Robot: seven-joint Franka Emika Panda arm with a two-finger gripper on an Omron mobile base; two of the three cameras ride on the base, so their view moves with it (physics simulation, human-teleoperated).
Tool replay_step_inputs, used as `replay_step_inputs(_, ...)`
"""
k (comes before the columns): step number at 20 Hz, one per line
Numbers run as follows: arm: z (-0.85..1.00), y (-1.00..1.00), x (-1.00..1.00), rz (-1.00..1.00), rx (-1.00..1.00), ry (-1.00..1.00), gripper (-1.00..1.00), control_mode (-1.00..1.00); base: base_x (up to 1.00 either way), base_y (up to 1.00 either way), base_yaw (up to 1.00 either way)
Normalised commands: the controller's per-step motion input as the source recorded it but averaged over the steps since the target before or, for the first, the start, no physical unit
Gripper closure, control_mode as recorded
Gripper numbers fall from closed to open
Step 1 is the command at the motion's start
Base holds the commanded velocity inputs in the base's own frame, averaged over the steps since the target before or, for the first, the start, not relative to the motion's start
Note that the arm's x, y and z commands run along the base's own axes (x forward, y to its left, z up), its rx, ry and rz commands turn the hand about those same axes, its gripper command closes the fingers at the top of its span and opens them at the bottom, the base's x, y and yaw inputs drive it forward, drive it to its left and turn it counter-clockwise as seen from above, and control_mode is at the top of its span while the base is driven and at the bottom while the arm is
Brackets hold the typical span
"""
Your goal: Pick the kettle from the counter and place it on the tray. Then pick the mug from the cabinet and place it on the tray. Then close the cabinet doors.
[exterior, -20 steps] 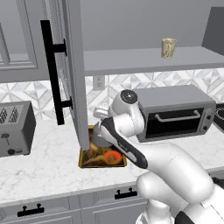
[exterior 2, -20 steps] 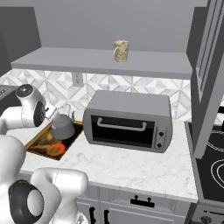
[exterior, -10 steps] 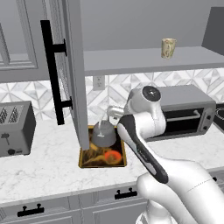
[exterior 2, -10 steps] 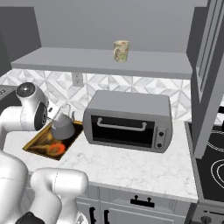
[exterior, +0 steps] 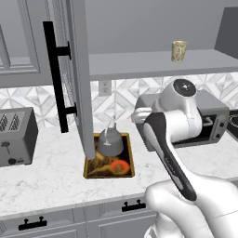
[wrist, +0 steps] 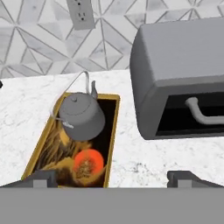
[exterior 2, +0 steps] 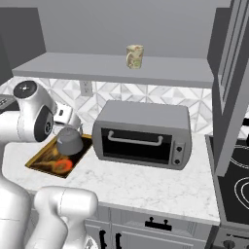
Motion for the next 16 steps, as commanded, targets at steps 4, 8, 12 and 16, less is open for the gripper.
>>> replay_step_inputs(4,0.55,-0.55,-0.2,0.05,-0.17,-0.01,-1.0,-1.0,0.0,0.0,0.0)
replay_step_inputs(8,0.6,-0.58,-0.18,0.0,-0.1,-0.05,-1.0,-1.0,0.0,0.0,0.0)
replay_step_inputs(12,0.59,-0.56,-0.1,-0.01,-0.01,-0.21,-1.0,-1.0,0.0,0.0,0.0)
replay_step_inputs(16,0.57,-0.56,-0.09,-0.06,-0.01,-0.35,-1.0,-1.0,0.0,0.0,0.0)
